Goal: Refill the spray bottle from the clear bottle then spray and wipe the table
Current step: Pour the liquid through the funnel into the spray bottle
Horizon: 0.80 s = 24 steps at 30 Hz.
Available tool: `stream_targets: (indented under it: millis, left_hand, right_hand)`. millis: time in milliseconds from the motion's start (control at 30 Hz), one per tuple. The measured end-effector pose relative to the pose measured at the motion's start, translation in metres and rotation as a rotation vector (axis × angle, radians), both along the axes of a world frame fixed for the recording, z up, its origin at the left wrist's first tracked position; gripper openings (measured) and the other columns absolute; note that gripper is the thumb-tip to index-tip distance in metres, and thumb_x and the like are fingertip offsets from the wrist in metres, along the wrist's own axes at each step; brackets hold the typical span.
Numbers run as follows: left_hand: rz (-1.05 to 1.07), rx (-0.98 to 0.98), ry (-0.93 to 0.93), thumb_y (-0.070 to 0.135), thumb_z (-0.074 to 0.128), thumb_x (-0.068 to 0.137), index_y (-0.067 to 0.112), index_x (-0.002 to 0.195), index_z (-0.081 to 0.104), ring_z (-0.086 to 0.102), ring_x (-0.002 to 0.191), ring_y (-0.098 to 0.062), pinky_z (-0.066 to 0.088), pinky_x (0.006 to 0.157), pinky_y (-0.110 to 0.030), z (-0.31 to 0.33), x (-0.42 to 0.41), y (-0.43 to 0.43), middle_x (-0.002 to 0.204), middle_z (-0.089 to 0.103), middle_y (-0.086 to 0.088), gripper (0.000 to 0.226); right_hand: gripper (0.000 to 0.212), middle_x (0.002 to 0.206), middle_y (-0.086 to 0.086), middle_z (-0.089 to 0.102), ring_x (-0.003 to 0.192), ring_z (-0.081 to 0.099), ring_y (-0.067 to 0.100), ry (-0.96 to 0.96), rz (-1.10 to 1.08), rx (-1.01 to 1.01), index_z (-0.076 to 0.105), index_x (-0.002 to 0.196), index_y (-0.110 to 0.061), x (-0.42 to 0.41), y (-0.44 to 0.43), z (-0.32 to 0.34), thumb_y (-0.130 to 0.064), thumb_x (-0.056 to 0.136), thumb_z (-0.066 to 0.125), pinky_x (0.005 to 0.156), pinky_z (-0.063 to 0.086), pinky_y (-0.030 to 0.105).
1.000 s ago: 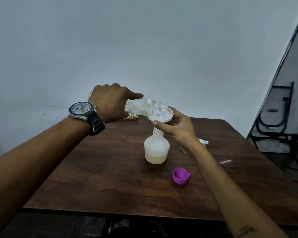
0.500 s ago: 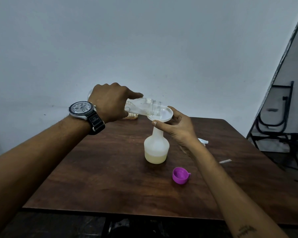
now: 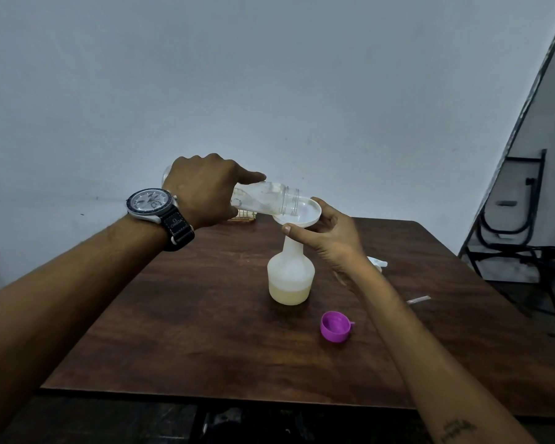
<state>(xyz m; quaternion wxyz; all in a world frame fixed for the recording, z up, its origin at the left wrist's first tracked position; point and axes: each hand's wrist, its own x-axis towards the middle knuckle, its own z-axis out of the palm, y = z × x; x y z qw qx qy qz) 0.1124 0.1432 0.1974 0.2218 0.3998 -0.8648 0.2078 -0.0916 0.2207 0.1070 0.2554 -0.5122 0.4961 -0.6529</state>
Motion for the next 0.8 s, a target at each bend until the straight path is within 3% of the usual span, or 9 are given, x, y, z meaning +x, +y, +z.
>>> stream_targets:
  millis: [167, 300, 800]
  left_hand:
    - [0.006, -0.001, 0.002, 0.034, 0.067, 0.084, 0.06, 0.138, 0.046, 0.064, 0.081, -0.028, 0.035, 0.061, -0.029, 0.0001, -0.0002, 0.001, 0.075, 0.049, 0.006, 0.063]
    - [0.003, 0.004, 0.002, 0.034, 0.067, 0.084, 0.06, 0.138, 0.046, 0.065, 0.083, -0.028, 0.036, 0.062, -0.03, 0.0001, 0.0, 0.0008, 0.09, 0.066, 0.002, 0.063]
    - [-0.002, -0.002, -0.006, 0.028, 0.066, 0.082, 0.06, 0.138, 0.046, 0.066, 0.085, -0.029, 0.035, 0.062, -0.029, 0.0018, -0.0002, 0.0008, 0.095, 0.068, 0.001, 0.067]
  right_hand:
    - [0.04, 0.08, -0.026, 0.076, 0.08, 0.071, -0.005, -0.008, 0.015, -0.007, 0.067, 0.085, -0.032, -0.0005, 0.0002, -0.0009, 0.0, 0.075, 0.089, 0.085, 0.06, 0.028]
    - [0.04, 0.082, -0.021, 0.077, 0.082, 0.072, -0.001, -0.015, 0.018, -0.016, 0.069, 0.086, -0.031, -0.0011, -0.0007, -0.0014, 0.001, 0.074, 0.089, 0.084, 0.06, 0.026]
    - [0.039, 0.099, -0.006, 0.08, 0.097, 0.074, 0.015, -0.022, 0.003, -0.004, 0.073, 0.093, -0.029, -0.0012, -0.0023, -0.0033, -0.001, 0.073, 0.091, 0.093, 0.06, 0.039]
